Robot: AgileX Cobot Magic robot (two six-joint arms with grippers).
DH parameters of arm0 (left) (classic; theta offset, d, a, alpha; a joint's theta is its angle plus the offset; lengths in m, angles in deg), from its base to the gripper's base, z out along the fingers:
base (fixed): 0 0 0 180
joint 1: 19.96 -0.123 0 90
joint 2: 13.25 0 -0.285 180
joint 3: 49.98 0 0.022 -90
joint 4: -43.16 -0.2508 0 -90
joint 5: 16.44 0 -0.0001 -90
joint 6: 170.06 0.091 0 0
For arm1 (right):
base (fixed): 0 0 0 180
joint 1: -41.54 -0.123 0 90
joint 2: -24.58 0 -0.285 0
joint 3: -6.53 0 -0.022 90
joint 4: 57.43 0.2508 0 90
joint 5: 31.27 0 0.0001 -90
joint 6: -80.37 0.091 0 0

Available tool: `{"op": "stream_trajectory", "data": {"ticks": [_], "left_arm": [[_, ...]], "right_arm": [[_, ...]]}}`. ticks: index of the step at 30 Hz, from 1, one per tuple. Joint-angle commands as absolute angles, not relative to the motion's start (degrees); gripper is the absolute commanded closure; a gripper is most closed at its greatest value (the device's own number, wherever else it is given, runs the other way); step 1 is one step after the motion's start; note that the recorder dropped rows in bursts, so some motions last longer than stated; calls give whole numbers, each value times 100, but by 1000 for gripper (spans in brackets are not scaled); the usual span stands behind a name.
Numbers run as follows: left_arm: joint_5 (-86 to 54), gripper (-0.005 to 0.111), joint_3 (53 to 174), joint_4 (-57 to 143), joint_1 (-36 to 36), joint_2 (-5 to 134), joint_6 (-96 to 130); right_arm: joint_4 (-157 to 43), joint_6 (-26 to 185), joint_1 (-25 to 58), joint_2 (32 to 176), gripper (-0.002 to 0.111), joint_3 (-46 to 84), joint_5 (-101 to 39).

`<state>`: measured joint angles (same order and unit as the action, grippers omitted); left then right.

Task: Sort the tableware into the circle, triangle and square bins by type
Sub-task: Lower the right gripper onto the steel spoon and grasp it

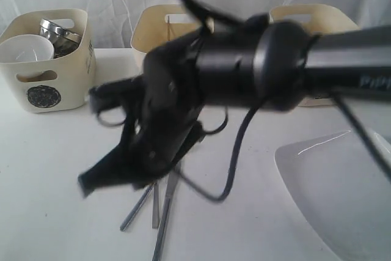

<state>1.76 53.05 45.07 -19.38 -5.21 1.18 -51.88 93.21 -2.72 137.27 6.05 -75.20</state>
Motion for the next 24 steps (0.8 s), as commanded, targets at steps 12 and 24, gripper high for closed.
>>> {"op": "stream_trajectory", "data": {"ticks": [12, 24], "left_arm": [[358, 107, 5281, 4567, -1927, -546, 132], [358, 107, 5281, 4567, -1927, -546, 132]], "right_arm": [[-5426, 10639, -421, 14176, 55, 783, -6977], [-5601, 12043, -49, 14543, 51, 574, -6504]]}}
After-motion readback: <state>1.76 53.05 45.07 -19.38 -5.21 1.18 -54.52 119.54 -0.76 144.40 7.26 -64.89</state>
